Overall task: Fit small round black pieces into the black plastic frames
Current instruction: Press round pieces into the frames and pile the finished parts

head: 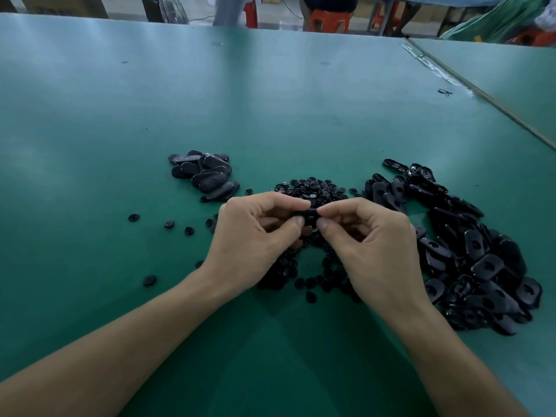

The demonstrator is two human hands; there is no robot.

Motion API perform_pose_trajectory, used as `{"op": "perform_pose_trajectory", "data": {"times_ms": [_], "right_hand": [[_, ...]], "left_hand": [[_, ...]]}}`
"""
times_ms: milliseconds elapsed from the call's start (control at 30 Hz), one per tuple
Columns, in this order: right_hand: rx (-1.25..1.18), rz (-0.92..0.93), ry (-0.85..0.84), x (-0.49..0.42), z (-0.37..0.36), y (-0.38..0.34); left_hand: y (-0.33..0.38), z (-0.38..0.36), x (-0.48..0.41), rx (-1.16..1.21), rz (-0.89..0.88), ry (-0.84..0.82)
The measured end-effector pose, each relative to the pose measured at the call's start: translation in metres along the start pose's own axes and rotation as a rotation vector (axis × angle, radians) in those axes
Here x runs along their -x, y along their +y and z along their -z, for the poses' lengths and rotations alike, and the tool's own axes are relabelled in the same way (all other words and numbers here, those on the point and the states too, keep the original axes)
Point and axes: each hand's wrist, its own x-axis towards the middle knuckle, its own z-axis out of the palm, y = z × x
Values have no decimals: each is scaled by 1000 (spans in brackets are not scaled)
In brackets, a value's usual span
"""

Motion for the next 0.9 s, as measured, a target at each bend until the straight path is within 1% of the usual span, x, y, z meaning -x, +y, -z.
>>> {"op": "perform_pose_trajectory", "data": {"times_ms": [233, 433, 633, 900], "right_hand": [[20, 13, 3, 2, -3, -1], [64, 8, -48, 1, -1, -2], [76, 1, 20, 2, -3, 0], [66, 10, 7, 1, -3, 2]], "left_hand": [[-2, -1, 1, -28, -32, -25], [-4, -2, -1, -29, -43, -41], [-4, -3, -2, -31, -46, -37], [-3, -3, -1, -62, -57, -35]]}}
